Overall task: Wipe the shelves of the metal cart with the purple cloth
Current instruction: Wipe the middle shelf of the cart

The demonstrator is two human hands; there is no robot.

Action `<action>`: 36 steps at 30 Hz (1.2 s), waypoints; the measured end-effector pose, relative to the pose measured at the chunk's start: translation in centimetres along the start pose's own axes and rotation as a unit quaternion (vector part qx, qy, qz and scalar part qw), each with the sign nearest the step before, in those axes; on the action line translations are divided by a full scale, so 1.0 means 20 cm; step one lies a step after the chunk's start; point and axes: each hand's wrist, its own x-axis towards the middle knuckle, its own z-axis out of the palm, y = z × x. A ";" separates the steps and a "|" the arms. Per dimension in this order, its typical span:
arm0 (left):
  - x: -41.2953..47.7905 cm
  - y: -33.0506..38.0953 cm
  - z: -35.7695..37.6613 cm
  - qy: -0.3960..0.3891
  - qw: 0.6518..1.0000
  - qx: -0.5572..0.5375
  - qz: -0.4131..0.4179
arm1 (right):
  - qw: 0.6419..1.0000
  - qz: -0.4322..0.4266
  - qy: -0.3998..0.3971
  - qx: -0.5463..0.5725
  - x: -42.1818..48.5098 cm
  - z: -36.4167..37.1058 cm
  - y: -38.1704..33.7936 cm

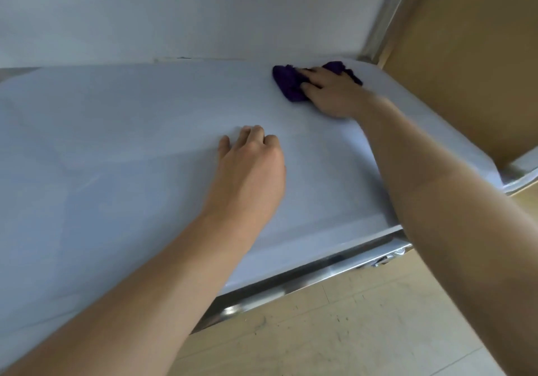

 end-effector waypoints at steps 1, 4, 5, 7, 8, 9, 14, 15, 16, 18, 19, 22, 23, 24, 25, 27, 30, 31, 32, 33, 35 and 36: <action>0.00 0.00 -0.01 -0.001 1.000 0.000 0.000 | 1.000 -0.020 -0.009 -0.012 -0.03 0.03 -0.05; 0.00 0.01 -0.03 0.004 1.000 -0.003 -0.007 | 0.996 -0.058 -0.041 -0.053 -0.15 0.06 -0.16; 0.00 0.01 -0.03 0.004 1.000 -0.006 -0.010 | 0.996 -0.055 -0.045 -0.058 -0.19 0.06 -0.18; -0.01 0.01 -0.05 0.010 1.000 -0.009 -0.013 | 0.996 -0.054 -0.029 -0.069 -0.29 0.07 -0.24; -0.01 0.01 -0.05 0.013 1.000 -0.015 -0.018 | 0.997 -0.050 -0.016 -0.054 -0.34 0.09 -0.25; -0.02 0.00 -0.06 0.015 0.999 -0.027 -0.024 | 0.999 -0.042 -0.005 -0.027 -0.39 0.10 -0.27; -0.02 -0.02 -0.10 0.041 0.992 -0.102 -0.068 | 0.998 -0.026 0.046 0.032 -0.55 0.14 -0.33; -0.02 -0.03 -0.11 0.052 0.988 -0.117 -0.082 | 0.998 -0.020 0.052 0.041 -0.57 0.15 -0.34; -0.02 -0.04 -0.12 0.064 0.985 -0.131 -0.097 | 0.997 -0.013 0.058 0.047 -0.59 0.15 -0.36; -0.02 -0.05 -0.12 0.089 0.977 -0.152 -0.117 | 0.996 -0.006 0.068 0.058 -0.64 0.18 -0.39; -0.02 -0.05 -0.13 0.101 0.974 -0.163 -0.123 | 0.995 -0.004 0.074 0.061 -0.66 0.19 -0.41; -0.03 -0.05 -0.14 0.127 0.965 -0.189 -0.133 | 0.993 -0.001 0.098 0.072 -0.74 0.22 -0.47; -0.03 -0.05 -0.14 0.132 0.963 -0.193 -0.137 | 0.991 0.000 0.109 0.080 -0.76 0.22 -0.49; -0.03 -0.05 -0.14 0.137 0.960 -0.198 -0.142 | 0.989 0.001 0.117 0.085 -0.79 0.22 -0.51; -0.04 -0.05 -0.14 0.142 0.957 -0.204 -0.149 | 0.989 0.004 0.121 0.090 -0.81 0.21 -0.54; -0.04 -0.05 -0.14 0.151 0.949 -0.222 -0.162 | 0.987 -0.001 0.130 0.097 -0.85 0.20 -0.58; -0.04 -0.06 -0.15 0.151 0.948 -0.228 -0.162 | 0.971 -0.012 0.164 0.175 -0.92 0.16 -0.59; -0.05 -0.07 -0.15 0.145 0.954 -0.212 -0.153 | 0.958 0.003 0.180 0.223 -0.93 0.13 -0.59; -0.05 -0.07 -0.14 0.135 0.962 -0.188 -0.145 | 0.944 0.023 0.200 0.260 -0.94 0.11 -0.58; -0.05 -0.07 -0.14 0.122 0.969 -0.163 -0.143 | 0.933 0.041 0.223 0.281 -0.94 0.10 -0.57; -0.06 -0.06 -0.14 0.091 0.977 -0.124 -0.146 | 0.922 0.060 0.270 0.271 -0.93 0.10 -0.55; -0.06 -0.06 -0.13 0.079 0.981 -0.108 -0.144 | 0.924 0.062 0.285 0.248 -0.93 0.12 -0.55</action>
